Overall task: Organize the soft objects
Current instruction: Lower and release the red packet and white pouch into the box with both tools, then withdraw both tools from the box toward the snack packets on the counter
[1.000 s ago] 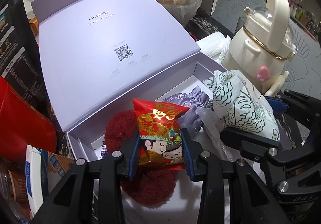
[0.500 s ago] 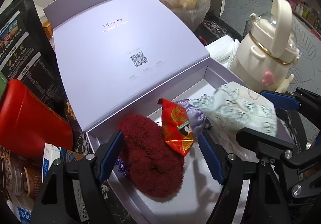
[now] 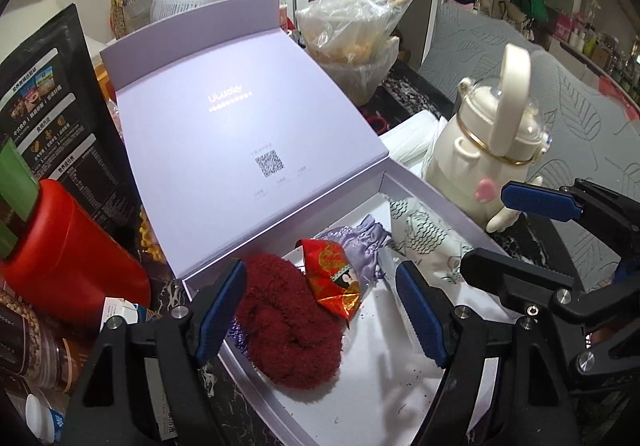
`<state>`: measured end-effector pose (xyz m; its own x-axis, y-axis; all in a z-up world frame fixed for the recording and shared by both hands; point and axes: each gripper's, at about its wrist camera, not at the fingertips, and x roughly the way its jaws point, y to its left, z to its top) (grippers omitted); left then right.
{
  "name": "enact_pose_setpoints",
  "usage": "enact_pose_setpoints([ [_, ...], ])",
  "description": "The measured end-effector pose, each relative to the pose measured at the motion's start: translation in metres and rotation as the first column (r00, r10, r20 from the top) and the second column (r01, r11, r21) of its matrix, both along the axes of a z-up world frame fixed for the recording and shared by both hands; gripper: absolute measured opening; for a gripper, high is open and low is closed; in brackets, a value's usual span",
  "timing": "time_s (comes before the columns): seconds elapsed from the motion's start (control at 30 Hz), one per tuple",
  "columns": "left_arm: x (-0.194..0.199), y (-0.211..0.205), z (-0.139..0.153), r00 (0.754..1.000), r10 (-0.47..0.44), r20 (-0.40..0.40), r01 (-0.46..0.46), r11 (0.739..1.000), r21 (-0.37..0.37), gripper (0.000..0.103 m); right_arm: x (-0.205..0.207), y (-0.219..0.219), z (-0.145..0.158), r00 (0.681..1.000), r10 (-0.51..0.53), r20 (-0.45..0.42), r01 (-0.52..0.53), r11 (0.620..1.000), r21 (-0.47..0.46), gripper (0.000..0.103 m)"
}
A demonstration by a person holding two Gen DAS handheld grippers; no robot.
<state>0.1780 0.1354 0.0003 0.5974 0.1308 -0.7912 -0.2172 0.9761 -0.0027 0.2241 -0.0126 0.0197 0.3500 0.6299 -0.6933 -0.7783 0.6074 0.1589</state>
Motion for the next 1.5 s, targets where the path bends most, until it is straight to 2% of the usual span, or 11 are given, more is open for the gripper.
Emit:
enact_pose_setpoints([
  [0.17,-0.01,0.0,0.016,0.999,-0.006,0.053,0.006,1.0,-0.002,0.077,-0.011,-0.004,0.015,0.998,-0.009,0.058,0.008,1.0,0.015,0.074],
  [0.43,-0.029,-0.005,0.046,0.992,0.007,0.125,-0.012,0.999,0.038,0.077,-0.025,-0.017,0.037,0.993,-0.043,0.113,0.038,0.998,0.053,0.074],
  [0.8,-0.06,-0.028,0.083,0.972,-0.055,0.229,0.041,0.997,0.066,0.077,-0.056,-0.045,0.074,0.968,-0.105,0.228,0.079,0.99,0.117,0.075],
  [1.2,-0.09,-0.065,0.09,0.95,-0.135,0.281,0.128,0.991,0.045,0.077,-0.089,-0.085,0.082,0.956,-0.171,0.24,0.149,0.983,0.11,0.076],
  [1.5,-0.11,-0.104,0.081,0.951,-0.176,0.253,0.173,0.984,0.032,0.077,-0.112,-0.128,0.068,0.947,-0.25,0.2,0.237,0.968,0.088,0.078],
])
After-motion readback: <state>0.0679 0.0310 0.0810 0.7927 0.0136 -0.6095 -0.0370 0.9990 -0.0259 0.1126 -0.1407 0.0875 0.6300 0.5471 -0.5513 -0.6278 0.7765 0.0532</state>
